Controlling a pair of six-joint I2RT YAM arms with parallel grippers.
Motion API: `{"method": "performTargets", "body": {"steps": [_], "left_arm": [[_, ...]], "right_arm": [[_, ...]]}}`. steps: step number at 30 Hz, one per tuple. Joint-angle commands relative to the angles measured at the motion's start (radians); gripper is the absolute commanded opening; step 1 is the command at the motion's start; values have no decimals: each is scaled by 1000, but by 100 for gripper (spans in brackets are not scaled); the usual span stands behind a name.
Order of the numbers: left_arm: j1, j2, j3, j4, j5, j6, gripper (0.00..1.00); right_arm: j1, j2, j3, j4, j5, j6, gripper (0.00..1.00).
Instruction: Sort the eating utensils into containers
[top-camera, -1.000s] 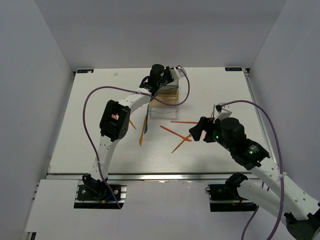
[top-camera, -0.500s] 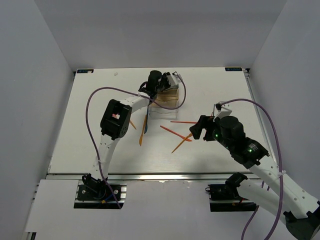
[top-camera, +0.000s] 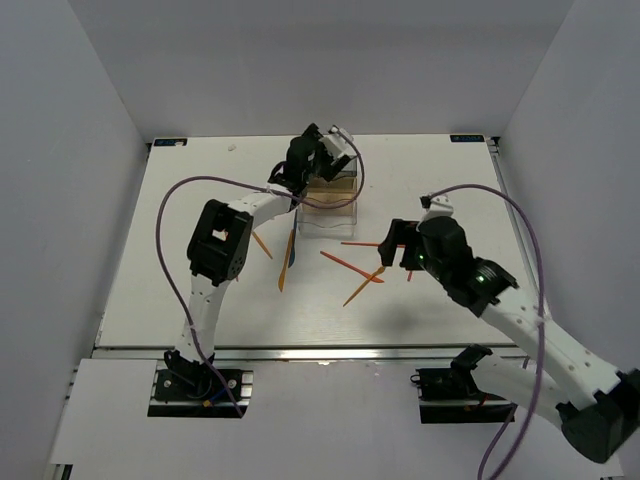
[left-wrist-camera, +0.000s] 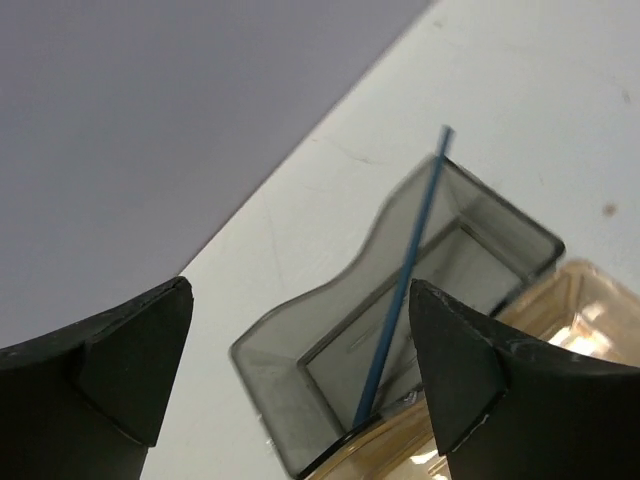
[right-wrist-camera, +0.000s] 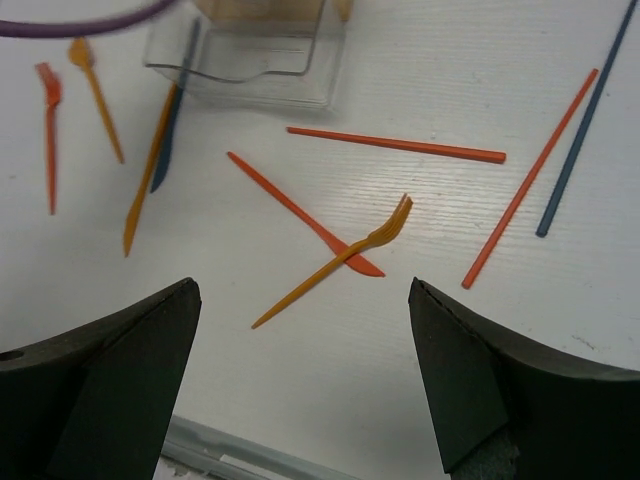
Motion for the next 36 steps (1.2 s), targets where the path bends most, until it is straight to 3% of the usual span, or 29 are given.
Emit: {"method": "performTargets", "body": {"steps": [1, 3, 6, 8, 10, 12, 18, 26, 36], "left_arm": [[1, -216, 52, 25, -232, -254, 98], [1, -274, 105, -77, -341, -421, 98], [2, -346, 219, -442, -498, -606, 98], [2, -406, 199, -553, -550, -682, 98], [2, -522, 137, -662, -561, -787, 98], [2, -616, -13, -698, -542, -866, 98], [-4, -917, -379, -714, -478, -968, 98], [-25, -1023, -444, -799, -429, -956, 98], [-25, -1063, -462, -870, -489, -910, 98]], "right_arm": [[-53, 186, 98, 19, 73, -12, 89], [-132, 268, 136, 28, 41, -12, 89], [-237, 433, 165, 51, 44, -21, 82], [-278, 493, 190, 40, 55, -41, 75], [-326, 565, 217, 26, 56, -53, 61], [-358, 607, 218, 37, 56, -62, 48], [-435, 737, 245, 80, 32, -111, 48], [-476, 891, 326, 62, -14, -145, 43], [-490, 947, 264, 103, -33, -136, 33]]}}
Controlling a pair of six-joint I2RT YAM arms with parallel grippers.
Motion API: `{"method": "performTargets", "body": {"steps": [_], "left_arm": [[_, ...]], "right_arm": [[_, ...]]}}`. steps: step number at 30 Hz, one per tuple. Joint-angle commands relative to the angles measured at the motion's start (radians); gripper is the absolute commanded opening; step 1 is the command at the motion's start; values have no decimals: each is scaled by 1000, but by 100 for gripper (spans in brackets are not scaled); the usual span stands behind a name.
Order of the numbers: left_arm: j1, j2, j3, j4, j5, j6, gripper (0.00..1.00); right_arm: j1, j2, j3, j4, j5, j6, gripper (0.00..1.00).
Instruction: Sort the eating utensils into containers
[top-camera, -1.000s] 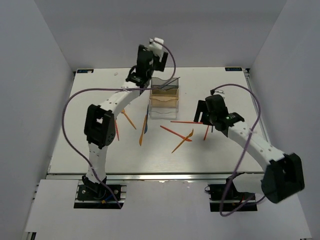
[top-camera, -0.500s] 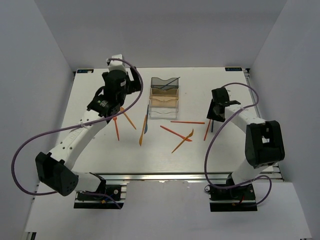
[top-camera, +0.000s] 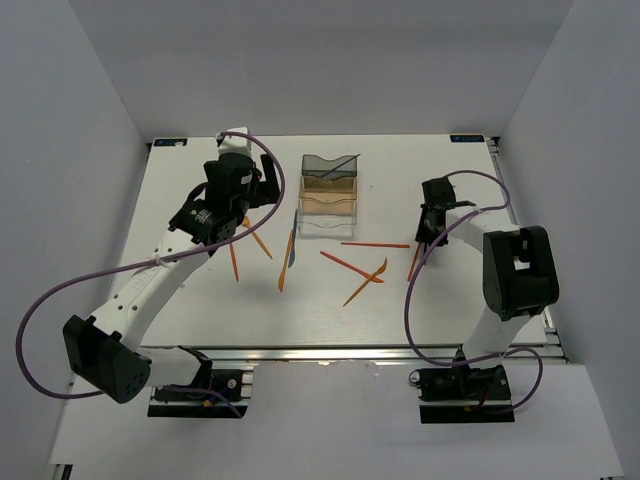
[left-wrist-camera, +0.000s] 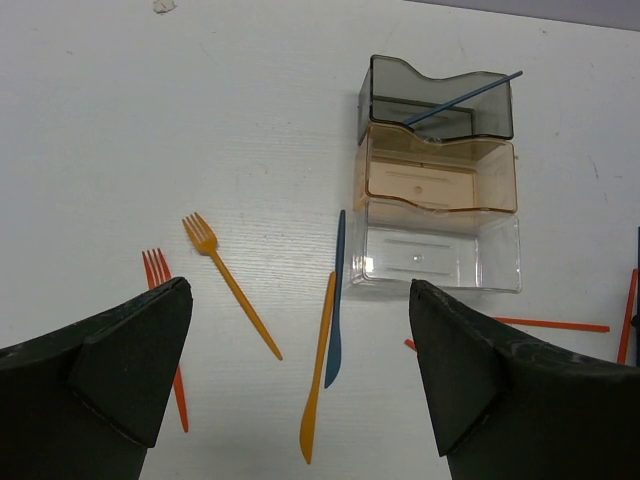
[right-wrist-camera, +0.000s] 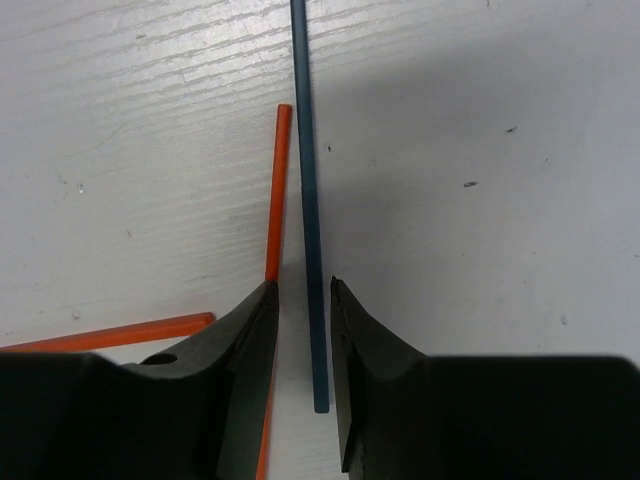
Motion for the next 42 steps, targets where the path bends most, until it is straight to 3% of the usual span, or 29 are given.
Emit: {"method": "performTargets", "body": {"steps": [1, 10, 13, 16, 20, 22, 23, 25, 27, 29, 32, 35, 42], "left_arm": [[-2, -37, -10, -33, -20, 18, 98], [-2, -16, -10, -22, 9, 15, 98], [-2, -16, -12, -16, 12, 9, 98], [-2, -5, -4, -5, 41, -7, 98], [-2, 27, -16, 64, 194, -83, 98], [-2, 42, -37, 169, 300, -129, 98], [-2, 44, -76, 218, 419, -187, 98], [-4, 47, -125, 416, 547, -253, 98], [-7, 61, -206, 649, 682, -371, 98], [-17, 102, -241, 810, 739, -457, 98], [-37, 162, -266, 913, 827, -546, 98], [-62, 214, -286, 1119, 902, -621, 98], [-113, 252, -255, 1142, 936, -608, 95]], "right_arm": [[-16, 37, -31, 28, -10, -2, 33], [-53, 12, -111, 70, -48, -16, 32], [-62, 17, -129, 61, -46, -23, 22], [-64, 0, -143, 56, -56, -32, 2], [-64, -90, -131, 28, -114, -46, 0], [-62, -158, -141, 36, -141, -40, 0], [-64, -243, -151, 42, -190, -34, 0], [-64, -336, -181, 83, -256, -17, 0], [-59, -471, -213, 134, -425, 27, 0], [-47, -585, -276, 252, -623, 87, 0], [-26, -681, -363, 486, -871, 185, 0], [5, -721, -367, 573, -953, 270, 0], [91, -723, -301, 591, -948, 317, 0]]}}
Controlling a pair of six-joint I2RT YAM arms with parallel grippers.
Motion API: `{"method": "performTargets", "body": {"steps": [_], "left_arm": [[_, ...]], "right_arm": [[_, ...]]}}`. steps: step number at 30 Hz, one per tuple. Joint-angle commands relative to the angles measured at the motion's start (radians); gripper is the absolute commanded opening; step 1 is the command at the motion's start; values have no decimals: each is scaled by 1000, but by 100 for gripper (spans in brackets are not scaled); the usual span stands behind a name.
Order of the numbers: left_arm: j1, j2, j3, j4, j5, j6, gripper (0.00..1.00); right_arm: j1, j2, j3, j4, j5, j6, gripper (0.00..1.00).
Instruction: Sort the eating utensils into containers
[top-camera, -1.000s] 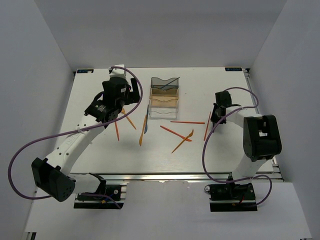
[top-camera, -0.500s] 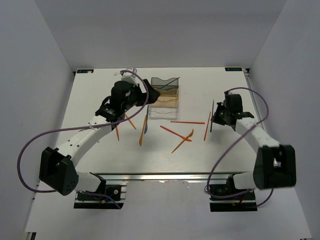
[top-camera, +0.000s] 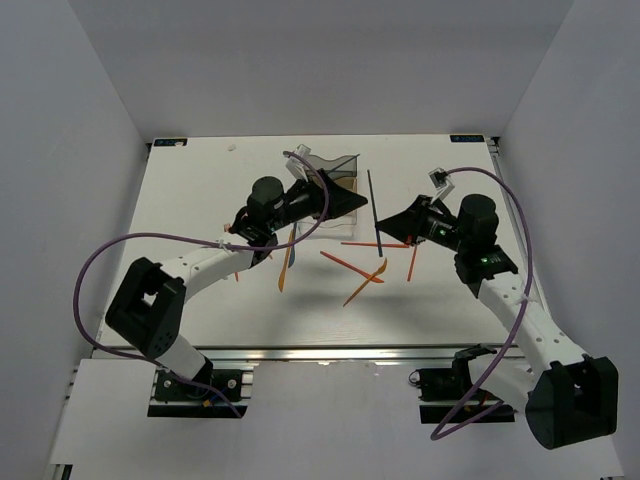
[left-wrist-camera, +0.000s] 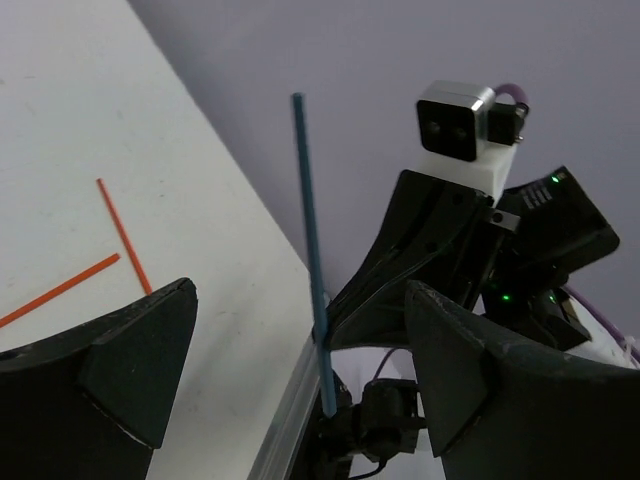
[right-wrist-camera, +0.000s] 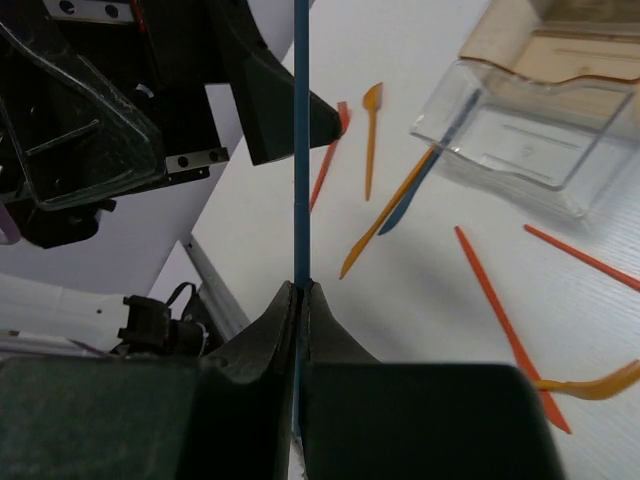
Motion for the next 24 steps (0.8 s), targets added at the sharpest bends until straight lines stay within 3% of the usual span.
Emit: {"method": "performTargets", "body": {"steps": [1, 3, 8, 10, 11, 13, 14, 16, 17, 18, 19, 21, 22, 23, 24], "left_arm": [[-23, -18, 35, 96, 61, -16, 93], [-27, -13, 38, 79, 67, 1, 91], [-29, 11, 40, 72, 72, 10, 75], [-27, 20, 53, 61, 83, 11, 55], [-27, 22, 59, 40, 83, 25, 28], [-27, 19, 89, -8, 77, 54, 6], [-27, 14, 105, -107, 65, 120, 0], [-26, 0, 192, -250, 3, 232, 0], [-26, -1, 232, -431, -52, 395, 0], [-26, 10, 278, -516, -133, 487, 0], [-26, 25, 365, -598, -313, 570, 0], [-26, 106, 491, -736, -543, 904, 0], [-24, 175, 530, -737, -584, 995, 0], [-20, 239, 605, -670, -651, 1201, 0], [-16, 326, 660, -601, -616, 1413, 0]], "right_arm": [[49, 6, 56, 71, -48, 51, 0], [66, 25, 65, 72, -39, 55, 0], [144, 72, 107, 75, -10, 51, 0], [155, 82, 116, 69, 4, 50, 0], [155, 88, 120, 63, 30, 50, 0], [155, 91, 127, 43, 67, 44, 0], [152, 92, 134, 7, 109, 36, 10], [141, 80, 140, -53, 165, 7, 61], [111, 47, 131, -105, 226, -1, 89], [91, 24, 121, -136, 261, -8, 89], [69, -6, 114, -171, 310, -25, 89], [28, -104, 101, -312, 512, -60, 89], [23, -121, 95, -327, 533, -92, 89], [23, -150, 90, -354, 530, -123, 89], [23, -156, 100, -394, 520, -164, 89]]}}
